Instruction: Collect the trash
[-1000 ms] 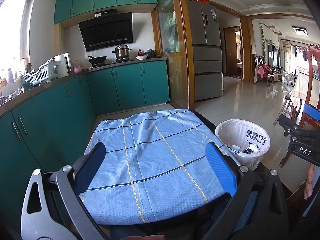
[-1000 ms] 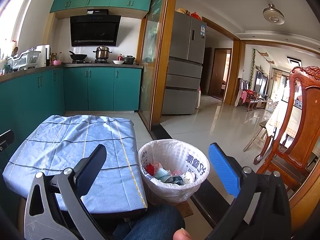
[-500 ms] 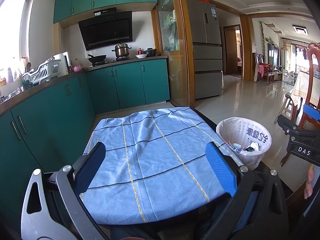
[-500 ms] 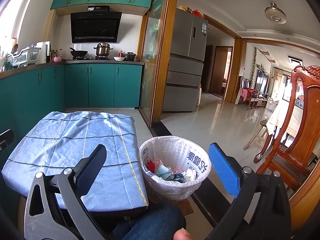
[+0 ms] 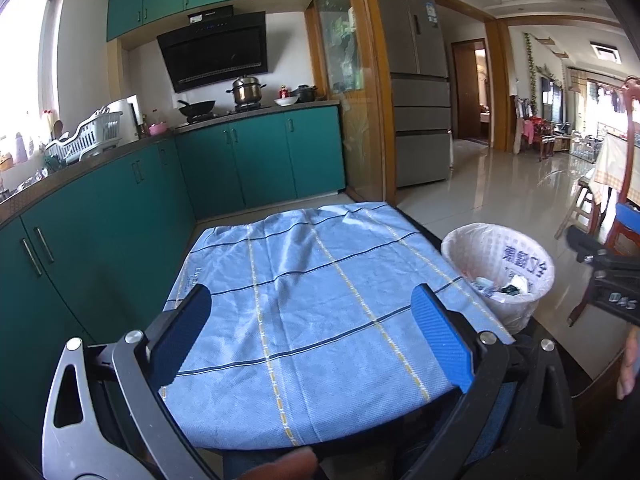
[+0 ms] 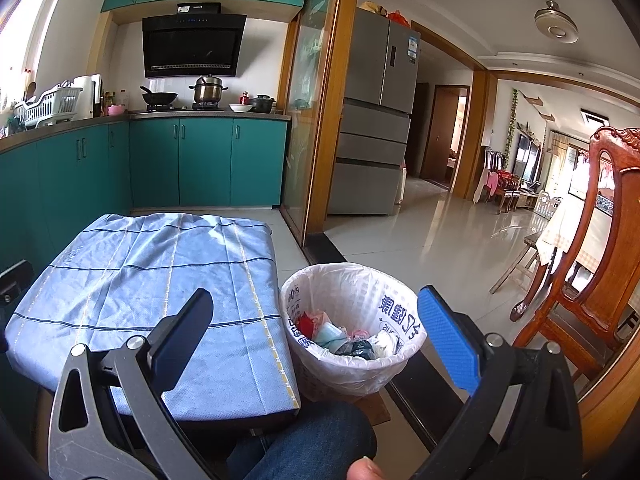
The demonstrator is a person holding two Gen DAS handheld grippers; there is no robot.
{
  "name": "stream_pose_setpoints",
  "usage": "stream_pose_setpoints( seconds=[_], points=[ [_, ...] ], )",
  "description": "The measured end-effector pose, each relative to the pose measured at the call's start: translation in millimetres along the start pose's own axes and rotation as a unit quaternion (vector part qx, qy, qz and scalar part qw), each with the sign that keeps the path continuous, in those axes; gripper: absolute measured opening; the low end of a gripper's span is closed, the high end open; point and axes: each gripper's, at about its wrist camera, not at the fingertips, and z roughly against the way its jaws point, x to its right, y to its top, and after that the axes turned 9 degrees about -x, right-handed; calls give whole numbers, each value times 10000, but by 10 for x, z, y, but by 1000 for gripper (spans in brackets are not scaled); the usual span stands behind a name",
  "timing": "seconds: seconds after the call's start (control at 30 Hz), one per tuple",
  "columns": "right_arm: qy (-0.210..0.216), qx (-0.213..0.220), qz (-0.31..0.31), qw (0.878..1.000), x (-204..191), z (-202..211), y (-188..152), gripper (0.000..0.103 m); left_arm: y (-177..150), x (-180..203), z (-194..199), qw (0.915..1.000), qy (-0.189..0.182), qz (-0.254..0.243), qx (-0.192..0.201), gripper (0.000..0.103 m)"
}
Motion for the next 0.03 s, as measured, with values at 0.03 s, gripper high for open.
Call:
stream_pose_setpoints(
  seconds=[0.03],
  points=[
    [65, 8, 15, 10000, -14, 3, 18, 100, 6, -26, -83, 9999, 102, 16, -3, 100]
  ],
)
